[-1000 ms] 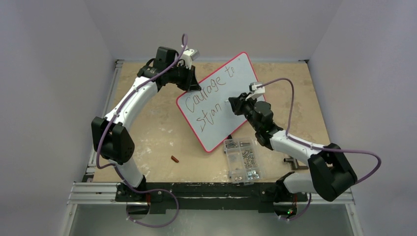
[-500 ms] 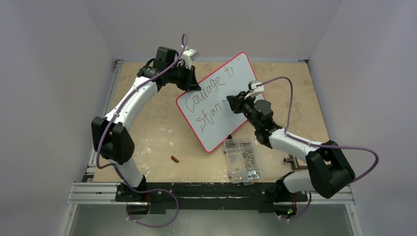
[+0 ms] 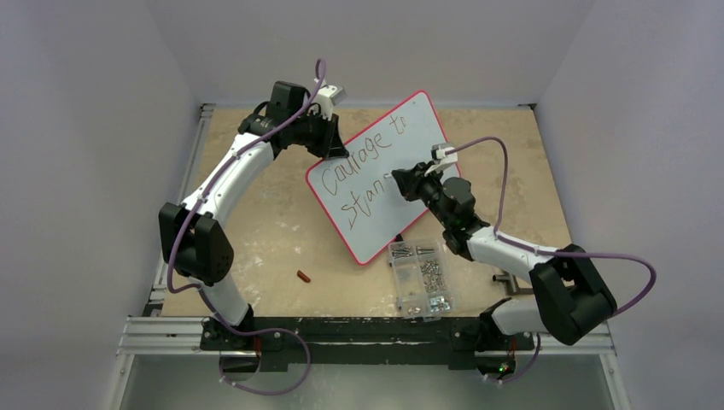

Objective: Write a sentence on the whiteboard

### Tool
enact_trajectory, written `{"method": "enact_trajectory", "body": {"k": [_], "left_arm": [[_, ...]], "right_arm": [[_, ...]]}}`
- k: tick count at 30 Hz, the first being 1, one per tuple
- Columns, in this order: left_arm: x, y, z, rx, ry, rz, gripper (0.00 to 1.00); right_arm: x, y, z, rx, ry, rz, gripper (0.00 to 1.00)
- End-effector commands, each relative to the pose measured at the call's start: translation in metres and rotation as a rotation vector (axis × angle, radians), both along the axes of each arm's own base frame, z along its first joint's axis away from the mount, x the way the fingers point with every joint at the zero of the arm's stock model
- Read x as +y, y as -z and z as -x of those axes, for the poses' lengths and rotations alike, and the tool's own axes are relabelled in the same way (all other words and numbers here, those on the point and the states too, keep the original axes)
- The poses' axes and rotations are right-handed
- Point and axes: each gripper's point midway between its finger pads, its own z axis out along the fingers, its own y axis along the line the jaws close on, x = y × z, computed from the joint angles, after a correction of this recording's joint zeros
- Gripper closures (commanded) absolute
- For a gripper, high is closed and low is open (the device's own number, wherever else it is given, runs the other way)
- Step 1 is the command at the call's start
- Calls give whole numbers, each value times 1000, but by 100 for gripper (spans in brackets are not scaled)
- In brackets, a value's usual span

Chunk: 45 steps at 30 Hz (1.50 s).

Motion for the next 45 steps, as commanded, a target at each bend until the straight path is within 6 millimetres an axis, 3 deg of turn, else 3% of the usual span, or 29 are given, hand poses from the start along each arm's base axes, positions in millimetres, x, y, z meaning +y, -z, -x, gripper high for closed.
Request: {"method": "enact_trajectory", "body": {"k": [1,12,24,36,45], "left_arm": [[22,20,-1,-16,-48,-154,100],[21,20,-1,-16,-45,-152,100],[21,19,0,-22,-46,-147,100],[21,18,1,-26,-45,-146,100],[22,16,1,-30,-48,-147,100]], "right_arm": [[-6,26,4,69,22,46,100],[-14,28,-1,85,77,57,100],[-16,14,-10,67,112,53,100],[-1,-21,-28,9,92,21,100],[-1,-9,-25,30,87,24,100]]}}
